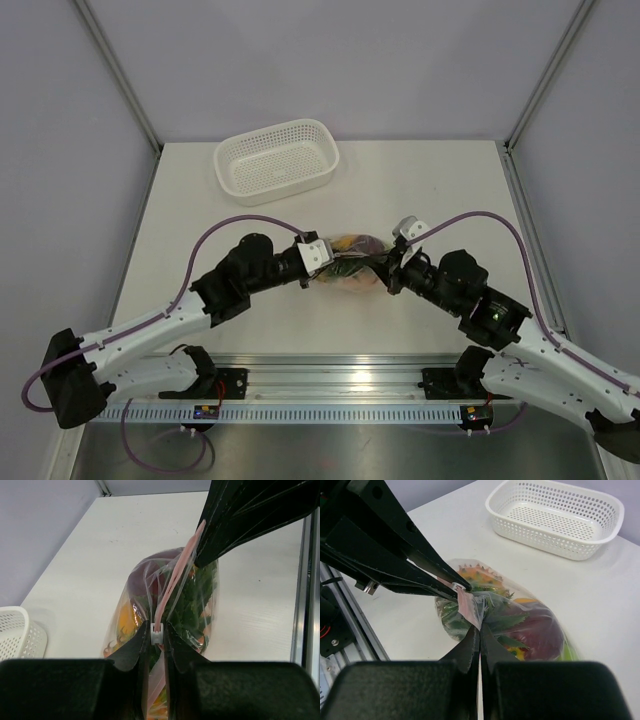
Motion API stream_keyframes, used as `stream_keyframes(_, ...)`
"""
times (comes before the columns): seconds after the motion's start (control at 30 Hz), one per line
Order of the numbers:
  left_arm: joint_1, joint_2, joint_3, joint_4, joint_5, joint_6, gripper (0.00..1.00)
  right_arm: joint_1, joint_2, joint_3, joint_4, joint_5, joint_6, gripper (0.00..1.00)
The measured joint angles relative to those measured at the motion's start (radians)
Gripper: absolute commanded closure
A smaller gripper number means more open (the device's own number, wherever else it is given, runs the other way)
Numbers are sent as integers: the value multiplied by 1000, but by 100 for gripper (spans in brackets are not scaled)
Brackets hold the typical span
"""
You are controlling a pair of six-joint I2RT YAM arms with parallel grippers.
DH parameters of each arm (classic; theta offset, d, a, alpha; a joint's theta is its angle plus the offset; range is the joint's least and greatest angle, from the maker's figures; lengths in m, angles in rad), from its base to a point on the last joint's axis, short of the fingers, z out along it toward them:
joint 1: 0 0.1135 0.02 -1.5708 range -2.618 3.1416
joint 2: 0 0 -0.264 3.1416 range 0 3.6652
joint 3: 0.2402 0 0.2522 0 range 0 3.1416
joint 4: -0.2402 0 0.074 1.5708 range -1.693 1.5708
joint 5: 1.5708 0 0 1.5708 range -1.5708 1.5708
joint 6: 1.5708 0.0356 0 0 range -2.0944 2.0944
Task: Open the zip-top bag and remove the fake food
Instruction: Unzip the zipper food storage bag at the center of the board.
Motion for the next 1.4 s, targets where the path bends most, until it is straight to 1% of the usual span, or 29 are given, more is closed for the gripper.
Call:
stream_keyframes(0.4,38,22,0,-32,-35,-13,98,6,-84,-40,32,175,31,100)
stream_keyframes(0.7,71,35,0,-60,-64,-29,99,6,-97,-46,39,223,36,100)
stream_keyframes(0.8,77,43,1,-56,-64,-37,100,6,-111,-55,40,233,40,100)
stream_keyframes(1.2,109,101,26,-61,-60,-73,100,8,-192,-103,47,320,60,100)
stream_keyframes(1.4,165,140,26,-83,-66,-103,100,8,-226,-116,61,377,66,100)
